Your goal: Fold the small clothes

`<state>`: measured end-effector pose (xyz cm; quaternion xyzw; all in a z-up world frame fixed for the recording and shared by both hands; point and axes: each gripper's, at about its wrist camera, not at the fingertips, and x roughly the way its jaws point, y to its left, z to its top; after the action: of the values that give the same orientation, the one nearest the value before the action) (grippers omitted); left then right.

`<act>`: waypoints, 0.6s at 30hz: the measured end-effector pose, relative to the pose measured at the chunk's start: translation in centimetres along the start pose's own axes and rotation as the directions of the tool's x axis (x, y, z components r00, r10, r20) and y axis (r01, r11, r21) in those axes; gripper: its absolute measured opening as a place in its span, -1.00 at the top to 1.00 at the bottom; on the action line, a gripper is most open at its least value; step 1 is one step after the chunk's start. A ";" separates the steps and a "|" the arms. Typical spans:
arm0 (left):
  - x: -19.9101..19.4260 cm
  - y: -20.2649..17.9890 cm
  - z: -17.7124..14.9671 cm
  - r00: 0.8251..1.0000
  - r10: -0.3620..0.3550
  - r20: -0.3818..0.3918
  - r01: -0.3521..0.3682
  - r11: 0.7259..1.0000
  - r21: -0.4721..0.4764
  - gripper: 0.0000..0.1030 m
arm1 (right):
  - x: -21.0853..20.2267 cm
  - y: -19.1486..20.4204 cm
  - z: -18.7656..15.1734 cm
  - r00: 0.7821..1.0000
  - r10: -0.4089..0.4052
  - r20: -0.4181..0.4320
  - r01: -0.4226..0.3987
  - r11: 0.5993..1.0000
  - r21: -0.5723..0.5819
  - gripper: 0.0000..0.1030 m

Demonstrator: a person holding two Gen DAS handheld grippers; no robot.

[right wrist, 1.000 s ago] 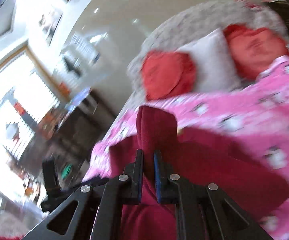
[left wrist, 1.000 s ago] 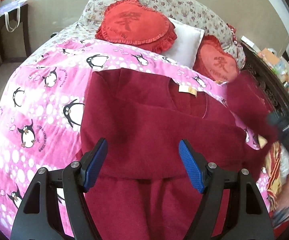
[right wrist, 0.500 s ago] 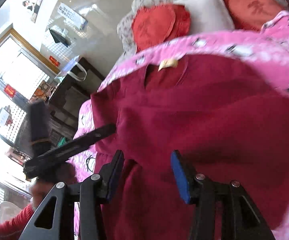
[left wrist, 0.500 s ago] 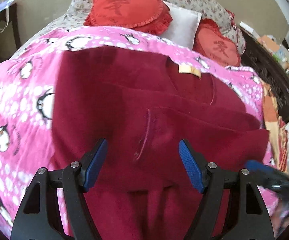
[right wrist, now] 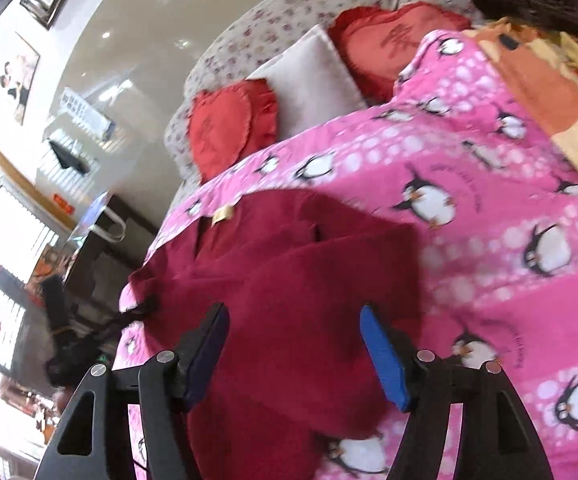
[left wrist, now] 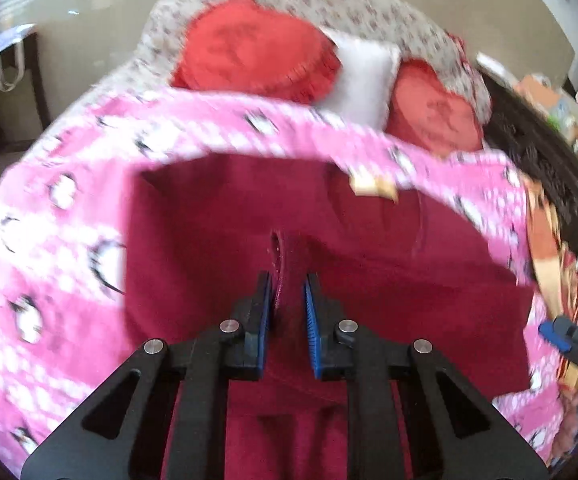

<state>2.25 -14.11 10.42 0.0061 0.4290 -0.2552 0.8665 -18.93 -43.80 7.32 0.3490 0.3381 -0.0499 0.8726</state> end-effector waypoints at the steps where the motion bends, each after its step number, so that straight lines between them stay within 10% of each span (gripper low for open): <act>1: -0.6 1.0 0.5 1.000 0.009 0.012 -0.009 1.000 -0.018 0.71 | -0.4 -0.2 0.3 1.000 -0.010 0.002 0.010 1.000 -0.001 -0.28; 18: 0.7 6.0 -2.4 0.989 0.144 -0.023 -0.145 0.988 -0.045 0.72 | 6.0 -0.8 1.5 0.973 -0.208 -0.095 0.203 0.977 -0.059 -0.35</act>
<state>3.56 -8.66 7.14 0.0193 0.4417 -0.1818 0.8783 -13.79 -44.45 3.86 0.2928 0.4172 -0.1140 0.8528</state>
